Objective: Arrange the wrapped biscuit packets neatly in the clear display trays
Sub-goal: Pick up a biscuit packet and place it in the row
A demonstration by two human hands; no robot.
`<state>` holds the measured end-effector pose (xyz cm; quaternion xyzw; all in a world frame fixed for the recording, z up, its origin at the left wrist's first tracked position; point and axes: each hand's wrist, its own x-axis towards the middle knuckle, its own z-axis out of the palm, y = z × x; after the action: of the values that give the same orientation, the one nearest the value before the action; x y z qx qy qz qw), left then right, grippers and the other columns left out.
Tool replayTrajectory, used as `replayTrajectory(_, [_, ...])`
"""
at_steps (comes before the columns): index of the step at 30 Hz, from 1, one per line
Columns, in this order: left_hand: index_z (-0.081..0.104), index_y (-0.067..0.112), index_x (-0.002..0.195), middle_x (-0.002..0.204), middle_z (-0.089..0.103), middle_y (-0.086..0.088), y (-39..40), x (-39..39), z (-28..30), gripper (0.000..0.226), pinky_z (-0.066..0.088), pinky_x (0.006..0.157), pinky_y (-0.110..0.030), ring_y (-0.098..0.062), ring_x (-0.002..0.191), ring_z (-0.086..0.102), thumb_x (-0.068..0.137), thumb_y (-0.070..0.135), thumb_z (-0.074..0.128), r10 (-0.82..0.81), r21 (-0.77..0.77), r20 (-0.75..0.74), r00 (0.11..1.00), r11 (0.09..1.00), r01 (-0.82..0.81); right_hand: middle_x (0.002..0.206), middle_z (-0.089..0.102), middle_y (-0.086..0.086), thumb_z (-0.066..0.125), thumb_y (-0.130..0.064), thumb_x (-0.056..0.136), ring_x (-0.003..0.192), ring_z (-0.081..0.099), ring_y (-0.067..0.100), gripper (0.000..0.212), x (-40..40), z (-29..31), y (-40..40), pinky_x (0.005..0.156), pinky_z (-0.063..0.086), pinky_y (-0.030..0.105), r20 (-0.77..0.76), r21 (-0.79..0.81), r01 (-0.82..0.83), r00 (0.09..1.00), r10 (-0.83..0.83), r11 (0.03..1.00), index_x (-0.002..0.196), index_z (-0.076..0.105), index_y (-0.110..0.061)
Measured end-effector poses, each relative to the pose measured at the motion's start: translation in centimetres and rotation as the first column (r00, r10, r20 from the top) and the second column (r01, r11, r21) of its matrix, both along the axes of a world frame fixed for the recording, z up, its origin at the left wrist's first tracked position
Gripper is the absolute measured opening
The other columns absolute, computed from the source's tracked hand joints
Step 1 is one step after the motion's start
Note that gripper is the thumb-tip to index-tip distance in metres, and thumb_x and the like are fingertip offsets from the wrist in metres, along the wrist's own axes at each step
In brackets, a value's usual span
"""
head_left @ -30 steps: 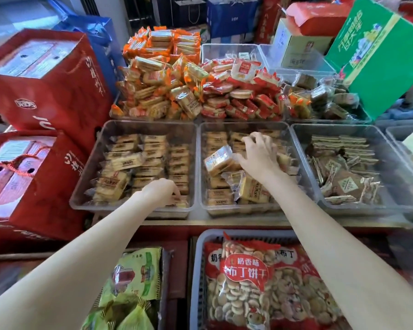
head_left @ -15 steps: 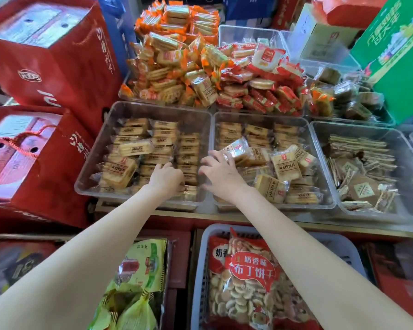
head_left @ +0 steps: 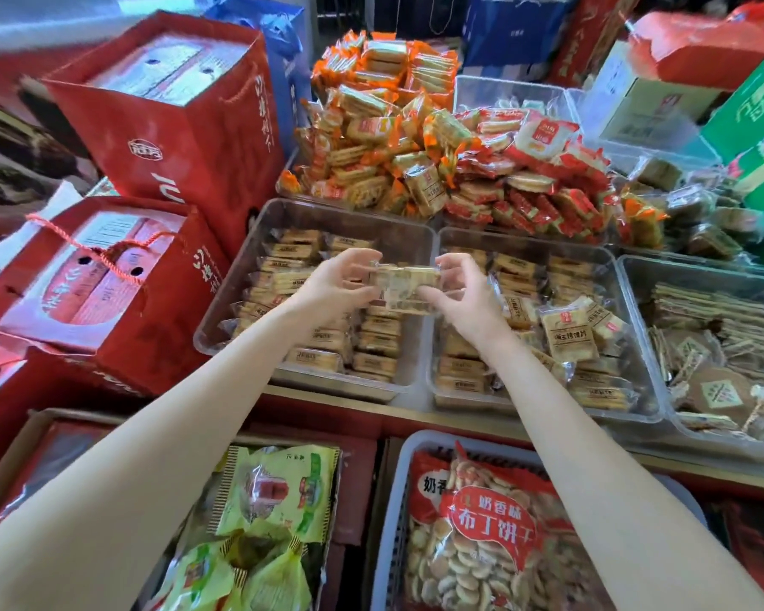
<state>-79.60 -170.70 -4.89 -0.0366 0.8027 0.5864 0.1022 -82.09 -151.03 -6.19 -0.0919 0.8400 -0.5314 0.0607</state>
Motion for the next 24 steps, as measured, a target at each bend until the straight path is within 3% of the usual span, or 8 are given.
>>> replayTrajectory(6, [0.058, 0.015, 0.106, 0.101, 0.069, -0.008, 1.3, -0.1, 2.5, 0.022, 0.055, 0.086, -0.036, -0.015, 0.084, 0.068, 0.086, 0.015, 0.066, 0.125, 0.086, 0.063, 0.99, 0.988, -0.13, 0.102, 0.068, 0.008, 0.065, -0.004, 0.086, 0.092, 0.066, 0.017, 0.018, 0.7, 2.9, 2.1, 0.074, 0.054, 0.022, 0.219, -0.449, 0.076, 0.975, 0.028, 0.89, 0.102, 0.061, -0.01])
replayTrajectory(12, [0.056, 0.015, 0.108, 0.087, 0.063, -0.007, 1.6, 1.5, 5.3, 0.018, 0.055, 0.068, -0.025, -0.012, 0.071, 0.061, 0.09, 0.014, 0.059, 0.059, 0.526, 0.125, 0.99, 0.842, -0.117, 0.076, 0.072, 0.004, 0.059, 0.003, 0.087, 0.071, 0.067, 0.013, 0.009, 1.5, 5.1, 2.5, 0.068, 0.055, 0.018, 0.33, -0.686, 0.2, 0.943, 0.054, 0.7, 0.085, 0.06, -0.005])
replayTrajectory(14, [0.058, 0.015, 0.104, 0.09, 0.064, -0.008, 1.6, 2.0, 5.9, 0.015, 0.055, 0.068, -0.023, -0.012, 0.073, 0.064, 0.09, 0.01, 0.058, 0.052, 0.579, 0.116, 0.992, 0.808, -0.11, 0.072, 0.069, 0.004, 0.059, 0.001, 0.088, 0.067, 0.066, 0.014, 0.011, 1.6, 5.6, 2.5, 0.068, 0.056, 0.022, 0.315, -0.661, 0.209, 0.949, 0.014, 0.721, 0.081, 0.058, -0.007])
replayTrajectory(16, [0.056, 0.014, 0.108, 0.088, 0.069, -0.007, 1.8, 2.5, 6.3, 0.023, 0.056, 0.071, -0.022, -0.012, 0.075, 0.068, 0.088, 0.002, 0.057, 0.032, 0.573, 0.114, 0.993, 0.814, -0.092, 0.072, 0.066, 0.004, 0.062, -0.004, 0.088, 0.067, 0.064, 0.016, 0.011, 1.7, 5.8, 2.7, 0.07, 0.056, 0.028, 0.213, -0.497, 0.181, 0.973, -0.083, 0.849, 0.08, 0.057, -0.009])
replayTrajectory(18, [0.052, 0.014, 0.112, 0.082, 0.072, -0.005, 2.3, 3.1, 6.6, 0.033, 0.056, 0.07, -0.02, -0.011, 0.075, 0.069, 0.085, -0.005, 0.058, 0.017, 0.496, 0.118, 0.993, 0.865, -0.074, 0.075, 0.065, 0.004, 0.062, -0.009, 0.09, 0.069, 0.063, 0.019, 0.008, 1.9, 5.8, 2.8, 0.068, 0.054, 0.031, -0.058, -0.164, 0.166, 0.982, -0.177, 0.972, 0.083, 0.058, -0.007])
replayTrajectory(20, [0.049, 0.017, 0.112, 0.083, 0.072, -0.007, 3.0, 3.6, 6.8, 0.039, 0.057, 0.074, -0.022, -0.011, 0.076, 0.069, 0.083, -0.007, 0.06, 0.018, 0.428, 0.135, 0.991, 0.901, -0.075, 0.076, 0.063, 0.004, 0.059, -0.008, 0.092, 0.068, 0.061, 0.02, 0.006, 2.3, 5.8, 2.8, 0.062, 0.051, 0.028, -0.309, 0.021, 0.202, 0.933, -0.186, 0.979, 0.09, 0.06, -0.003])
replayTrajectory(22, [0.049, 0.021, 0.112, 0.096, 0.069, -0.013, 3.6, 4.0, 6.8, 0.042, 0.055, 0.087, -0.03, -0.016, 0.085, 0.068, 0.083, -0.006, 0.062, 0.025, 0.4, 0.166, 0.986, 0.912, -0.091, 0.075, 0.059, 0.003, 0.057, -0.009, 0.093, 0.065, 0.057, 0.016, 0.01, 2.6, 5.9, 2.8, 0.057, 0.047, 0.02, -0.381, 0.021, 0.223, 0.903, -0.199, 0.975, 0.094, 0.06, 0.001])
replayTrajectory(24, [0.047, 0.023, 0.112, 0.098, 0.068, -0.016, 3.8, 4.4, 6.9, 0.043, 0.052, 0.092, -0.035, -0.019, 0.088, 0.068, 0.083, -0.006, 0.061, 0.039, 0.394, 0.183, 0.982, 0.913, -0.11, 0.072, 0.059, 0.002, 0.057, -0.009, 0.093, 0.061, 0.056, 0.013, 0.01, 2.8, 5.9, 3.0, 0.055, 0.046, 0.017, -0.301, -0.053, 0.204, 0.93, -0.21, 0.978, 0.095, 0.059, 0.0])
